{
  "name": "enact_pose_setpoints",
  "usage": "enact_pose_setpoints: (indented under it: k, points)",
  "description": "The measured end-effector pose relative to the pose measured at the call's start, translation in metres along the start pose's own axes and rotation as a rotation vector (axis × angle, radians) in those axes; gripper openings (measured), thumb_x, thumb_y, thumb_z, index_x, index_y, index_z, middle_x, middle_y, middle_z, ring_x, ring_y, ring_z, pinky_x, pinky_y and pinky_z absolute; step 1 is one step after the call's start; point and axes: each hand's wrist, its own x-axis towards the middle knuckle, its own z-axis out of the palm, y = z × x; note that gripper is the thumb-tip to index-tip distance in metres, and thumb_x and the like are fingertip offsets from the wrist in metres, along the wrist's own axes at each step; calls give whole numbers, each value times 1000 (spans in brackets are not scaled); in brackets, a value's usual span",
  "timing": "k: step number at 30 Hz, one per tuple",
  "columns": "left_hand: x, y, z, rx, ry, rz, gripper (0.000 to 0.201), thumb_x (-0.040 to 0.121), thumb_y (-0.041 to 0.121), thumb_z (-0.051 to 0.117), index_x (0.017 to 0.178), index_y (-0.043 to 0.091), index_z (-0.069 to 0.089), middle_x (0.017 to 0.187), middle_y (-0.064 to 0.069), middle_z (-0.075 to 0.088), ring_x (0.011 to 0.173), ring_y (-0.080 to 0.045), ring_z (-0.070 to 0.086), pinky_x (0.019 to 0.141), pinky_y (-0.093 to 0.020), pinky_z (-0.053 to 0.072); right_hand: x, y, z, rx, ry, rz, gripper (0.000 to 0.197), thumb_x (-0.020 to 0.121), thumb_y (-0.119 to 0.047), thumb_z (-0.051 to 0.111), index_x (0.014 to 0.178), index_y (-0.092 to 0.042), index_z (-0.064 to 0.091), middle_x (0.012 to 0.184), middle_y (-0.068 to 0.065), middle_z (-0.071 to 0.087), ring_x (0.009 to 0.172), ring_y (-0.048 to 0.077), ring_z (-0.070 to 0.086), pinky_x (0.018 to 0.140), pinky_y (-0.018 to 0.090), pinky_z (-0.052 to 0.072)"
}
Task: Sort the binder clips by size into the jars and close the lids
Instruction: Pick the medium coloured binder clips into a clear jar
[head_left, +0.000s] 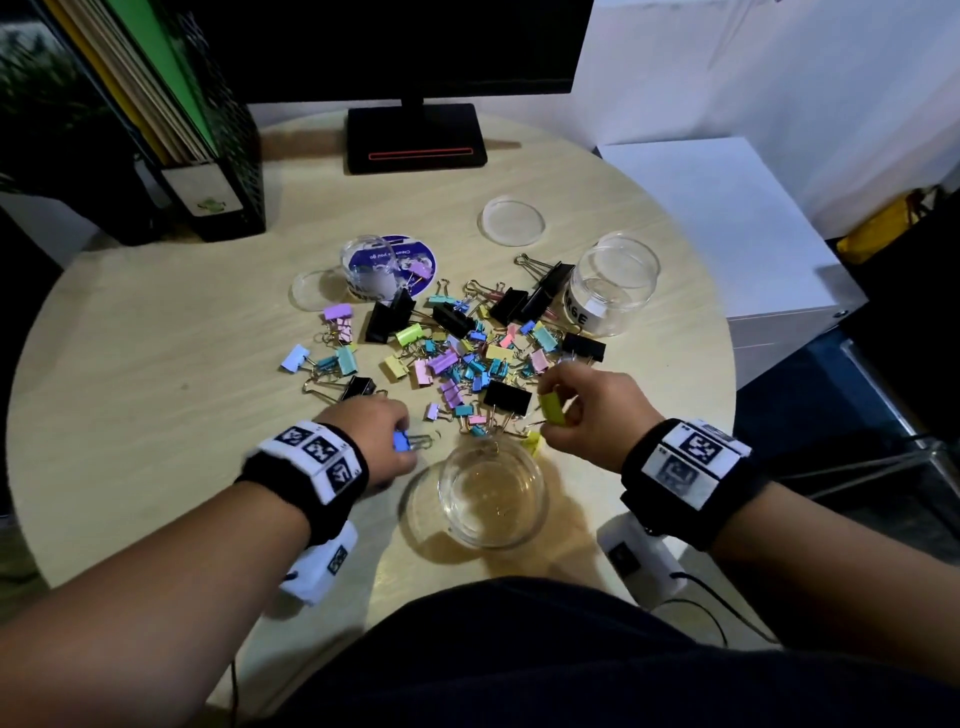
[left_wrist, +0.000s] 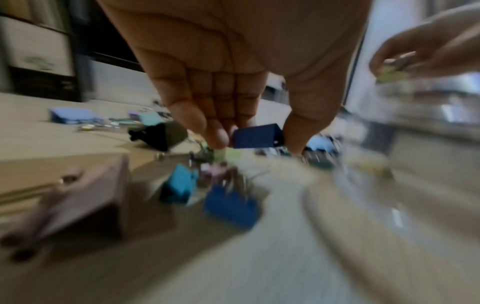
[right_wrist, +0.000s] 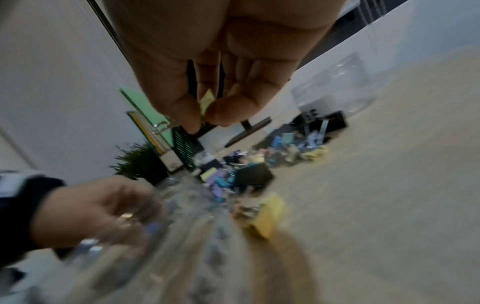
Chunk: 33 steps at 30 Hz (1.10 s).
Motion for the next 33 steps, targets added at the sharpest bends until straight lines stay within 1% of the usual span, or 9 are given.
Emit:
enact_pose_setpoints:
  k: [2, 4, 9, 15, 17, 19, 23, 26, 33]
  points:
    - [-4, -3, -6, -178, 96, -75, 25, 77, 44, 67, 93, 26, 59, 89, 7, 59, 78, -12, 56, 69, -25, 47, -4, -14, 0, 3, -38, -133, 36, 70, -15, 74, 104, -22, 62, 84, -8, 56, 60, -1, 48, 62, 12, 39]
    - [-12, 1, -10, -363, 200, -65, 24, 74, 39, 72, 93, 28, 62, 81, 12, 57, 74, -7, 56, 66, -22, 42, -5, -20, 8, -104, -133, -196, 37, 72, -19, 72, 107, -23, 61, 89, -8, 53, 68, 5, 49, 67, 17, 43]
    - [-32, 26, -11, -338, 159, 195, 30, 75, 42, 70, 101, 31, 61, 93, 20, 53, 88, -3, 52, 80, -22, 43, -1, -15, 22, -211, -214, -193, 41, 74, -22, 71, 114, -24, 61, 105, 2, 58, 86, 16, 55, 77, 26, 46]
    - [-36, 32, -1, -292, 113, 258, 29, 73, 45, 70, 99, 36, 60, 92, 23, 48, 93, -4, 47, 86, -26, 42, 1, -11, 13, -112, -180, -210, 45, 71, -37, 77, 112, -23, 63, 78, -6, 52, 58, 2, 44, 62, 20, 40]
    - [-37, 32, 1, -270, 76, 291, 32, 73, 47, 69, 102, 36, 59, 97, 23, 49, 97, -4, 47, 91, -28, 42, 4, -2, 11, 19, -113, -136, 33, 75, -33, 75, 104, -21, 65, 69, -10, 50, 54, -2, 43, 58, 19, 38]
    - [-38, 33, 4, -261, 44, 320, 35, 74, 48, 67, 106, 35, 58, 101, 23, 49, 100, -3, 47, 93, -26, 41, 9, 9, 10, 85, -37, -49, 17, 80, -28, 70, 96, -22, 66, 66, -11, 50, 55, 1, 45, 62, 22, 40]
    - [-38, 38, 8, -179, 20, 370, 37, 79, 48, 63, 112, 34, 55, 103, 22, 45, 98, 0, 40, 90, -19, 35, 13, 23, 16, -188, -147, -28, 19, 86, -28, 62, 104, -26, 66, 91, -5, 55, 78, 11, 51, 80, 30, 48]
    - [-37, 40, 11, -117, 11, 379, 40, 80, 49, 62, 116, 35, 53, 107, 17, 47, 99, -3, 43, 88, -21, 39, 12, 22, 26, -250, -241, -36, 29, 83, -30, 64, 112, -30, 64, 108, -2, 56, 92, 15, 55, 84, 28, 48]
    - [-40, 40, 13, -178, 49, 347, 44, 77, 48, 65, 119, 35, 55, 108, 18, 49, 95, -2, 45, 89, -25, 46, 10, 17, 37, -362, -245, -48, 39, 81, -39, 64, 117, -28, 60, 110, 0, 58, 101, 20, 56, 81, 27, 46]
